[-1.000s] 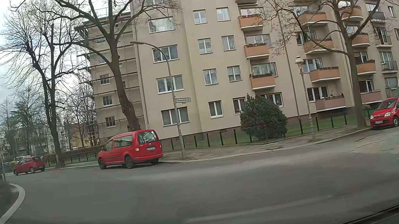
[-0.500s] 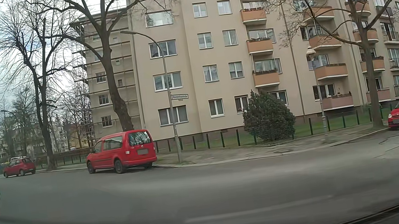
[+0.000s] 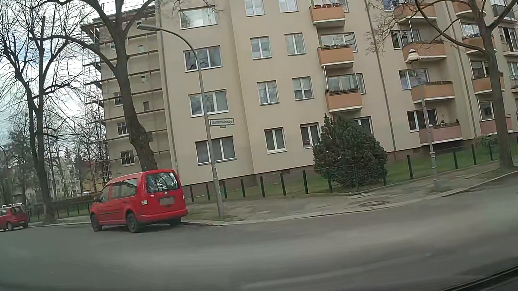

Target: Follow the waypoints while adhering to traffic rules and regulations

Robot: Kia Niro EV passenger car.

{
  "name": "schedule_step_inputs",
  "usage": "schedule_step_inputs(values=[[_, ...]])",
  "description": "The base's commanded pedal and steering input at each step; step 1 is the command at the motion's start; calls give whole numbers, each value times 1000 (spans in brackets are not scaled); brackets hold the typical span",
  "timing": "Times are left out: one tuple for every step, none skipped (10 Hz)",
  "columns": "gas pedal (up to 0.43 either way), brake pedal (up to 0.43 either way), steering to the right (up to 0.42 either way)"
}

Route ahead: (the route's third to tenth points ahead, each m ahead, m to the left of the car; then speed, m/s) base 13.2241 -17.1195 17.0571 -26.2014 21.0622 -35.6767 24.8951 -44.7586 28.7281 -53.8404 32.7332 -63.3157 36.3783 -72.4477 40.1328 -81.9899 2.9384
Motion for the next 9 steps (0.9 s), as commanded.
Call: schedule_step_inputs(values=[[0, 213, 179], [0, 213, 224], [0, 213, 265], [0, 220, 309], [0, 213, 341], [0, 213, 366], [0, 146, 401], [0, 43, 435], [0, 37, 457]])
